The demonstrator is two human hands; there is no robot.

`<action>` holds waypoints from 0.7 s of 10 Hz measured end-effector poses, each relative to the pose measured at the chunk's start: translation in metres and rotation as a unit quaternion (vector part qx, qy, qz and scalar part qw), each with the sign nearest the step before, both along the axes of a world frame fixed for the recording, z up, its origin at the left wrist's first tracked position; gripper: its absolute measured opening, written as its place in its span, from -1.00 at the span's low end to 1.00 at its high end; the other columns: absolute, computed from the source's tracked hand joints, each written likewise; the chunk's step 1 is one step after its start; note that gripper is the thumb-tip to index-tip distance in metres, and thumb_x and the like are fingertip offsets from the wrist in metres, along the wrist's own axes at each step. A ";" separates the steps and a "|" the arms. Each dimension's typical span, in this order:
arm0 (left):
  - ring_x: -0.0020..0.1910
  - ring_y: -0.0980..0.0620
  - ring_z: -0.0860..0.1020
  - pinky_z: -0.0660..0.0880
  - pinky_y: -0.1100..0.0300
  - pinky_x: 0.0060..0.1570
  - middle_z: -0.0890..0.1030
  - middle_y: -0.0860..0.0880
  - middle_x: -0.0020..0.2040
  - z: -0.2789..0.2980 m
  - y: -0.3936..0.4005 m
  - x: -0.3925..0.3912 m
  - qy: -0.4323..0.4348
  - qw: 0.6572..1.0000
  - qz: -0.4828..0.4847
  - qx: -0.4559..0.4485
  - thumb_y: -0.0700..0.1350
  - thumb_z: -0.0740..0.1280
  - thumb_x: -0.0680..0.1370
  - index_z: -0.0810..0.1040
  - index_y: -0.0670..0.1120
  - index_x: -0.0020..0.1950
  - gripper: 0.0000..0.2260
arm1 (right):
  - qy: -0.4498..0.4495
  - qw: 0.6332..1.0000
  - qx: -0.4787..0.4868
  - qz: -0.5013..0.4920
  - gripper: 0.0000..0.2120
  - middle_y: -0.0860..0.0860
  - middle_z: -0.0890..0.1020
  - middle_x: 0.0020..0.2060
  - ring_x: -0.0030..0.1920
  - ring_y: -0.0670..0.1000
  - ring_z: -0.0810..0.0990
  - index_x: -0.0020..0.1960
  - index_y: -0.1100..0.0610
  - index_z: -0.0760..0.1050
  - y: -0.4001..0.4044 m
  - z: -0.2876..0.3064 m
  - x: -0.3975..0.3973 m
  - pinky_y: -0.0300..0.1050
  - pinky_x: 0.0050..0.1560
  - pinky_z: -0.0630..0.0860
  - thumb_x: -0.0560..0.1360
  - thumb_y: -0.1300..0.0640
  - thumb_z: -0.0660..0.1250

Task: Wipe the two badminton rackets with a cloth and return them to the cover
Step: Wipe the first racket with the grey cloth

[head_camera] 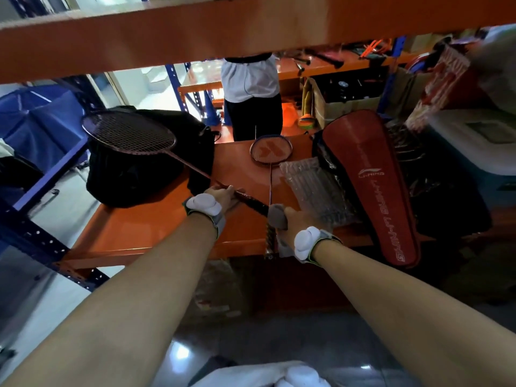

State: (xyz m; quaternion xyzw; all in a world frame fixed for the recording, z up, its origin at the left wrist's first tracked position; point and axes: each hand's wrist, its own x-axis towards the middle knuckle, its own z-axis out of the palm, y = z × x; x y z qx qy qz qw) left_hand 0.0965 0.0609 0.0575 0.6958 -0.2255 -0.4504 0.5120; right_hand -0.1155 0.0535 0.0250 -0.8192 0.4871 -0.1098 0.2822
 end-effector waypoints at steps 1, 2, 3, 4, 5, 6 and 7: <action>0.18 -0.14 0.62 0.62 0.05 -0.01 0.55 -0.25 0.33 -0.005 -0.004 -0.008 0.125 0.990 0.049 -0.036 -0.18 0.19 0.66 0.41 -0.10 -0.16 -0.80 | 0.082 0.996 0.005 -0.015 -0.47 0.22 0.57 0.23 0.18 0.28 0.55 0.43 0.14 0.35 -0.008 -0.003 -0.003 0.13 0.15 0.52 0.54 -0.05 0.31; 0.37 -0.25 0.48 0.45 -0.11 0.35 0.47 -0.30 0.39 -0.003 -0.004 -0.021 0.028 0.999 0.005 0.025 -0.12 0.20 0.65 0.40 0.00 -0.23 -0.76 | 0.125 0.992 0.023 -0.021 -0.54 0.21 0.56 0.21 0.19 0.26 0.55 0.29 0.17 0.47 -0.013 -0.001 0.000 0.10 0.19 0.52 0.49 -0.06 0.35; 0.28 -0.31 0.52 0.41 -0.18 0.37 0.49 -0.33 0.36 -0.010 -0.007 -0.021 -0.009 1.000 0.006 0.023 -0.10 0.20 0.64 0.43 -0.03 -0.21 -0.78 | 0.133 0.991 0.018 -0.014 -0.58 0.19 0.60 0.15 0.15 0.24 0.58 0.24 0.17 0.51 -0.018 0.003 0.010 0.07 0.14 0.54 0.50 -0.06 0.35; -0.06 -0.16 0.61 0.49 -0.17 0.24 0.56 -0.32 0.23 -0.018 -0.003 -0.016 0.072 0.995 0.049 -0.047 -0.20 0.20 0.66 0.44 -0.19 -0.18 -0.78 | 0.143 0.990 0.002 -0.011 -0.63 0.20 0.61 0.11 0.11 0.23 0.60 0.20 0.19 0.52 -0.025 0.008 0.025 -0.04 -0.02 0.47 0.51 -0.02 0.35; -0.31 0.00 0.65 0.61 0.09 -0.10 0.58 -0.24 0.08 -0.020 0.007 -0.006 0.074 0.994 0.059 -0.049 -0.22 0.22 0.65 0.47 -0.22 -0.16 -0.80 | 0.148 0.989 -0.012 0.015 -0.68 0.21 0.61 0.14 0.13 0.23 0.60 0.22 0.21 0.50 -0.026 0.017 0.055 -0.03 -0.03 0.46 0.57 0.04 0.27; -0.42 0.06 0.63 0.57 0.30 -0.42 0.55 -0.18 -0.05 -0.020 0.017 0.004 -0.004 0.998 0.055 -0.022 -0.21 0.24 0.65 0.50 -0.31 0.09 -0.85 | 0.144 0.988 -0.037 0.051 -0.66 0.22 0.57 0.23 0.18 0.23 0.57 0.35 0.24 0.40 -0.027 0.015 0.084 -0.02 -0.02 0.45 0.65 0.10 0.16; -0.20 -0.12 0.56 0.53 0.27 -0.32 0.57 -0.24 -0.04 -0.026 0.020 0.007 -0.088 0.995 0.036 -0.026 -0.19 0.26 0.64 0.50 -0.42 0.20 -0.70 | 0.139 0.988 -0.059 0.042 -0.66 0.21 0.59 0.19 0.14 0.26 0.59 0.34 0.24 0.37 -0.022 0.011 0.104 0.02 -0.11 0.43 0.63 0.09 0.16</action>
